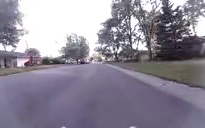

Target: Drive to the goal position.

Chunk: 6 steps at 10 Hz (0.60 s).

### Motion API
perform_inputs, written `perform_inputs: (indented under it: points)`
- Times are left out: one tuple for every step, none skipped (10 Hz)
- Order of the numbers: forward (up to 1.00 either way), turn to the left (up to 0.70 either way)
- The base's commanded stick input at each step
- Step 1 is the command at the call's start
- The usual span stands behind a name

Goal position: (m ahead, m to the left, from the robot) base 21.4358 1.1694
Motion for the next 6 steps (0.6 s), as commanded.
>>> perform_inputs:
  points:
    - [1.00, 0.00]
    - [1.00, 0.00]
    - [1.00, 0.00]
    - [1.00, 0.00]
    - [1.00, -0.02]
    - [1.00, -0.40]
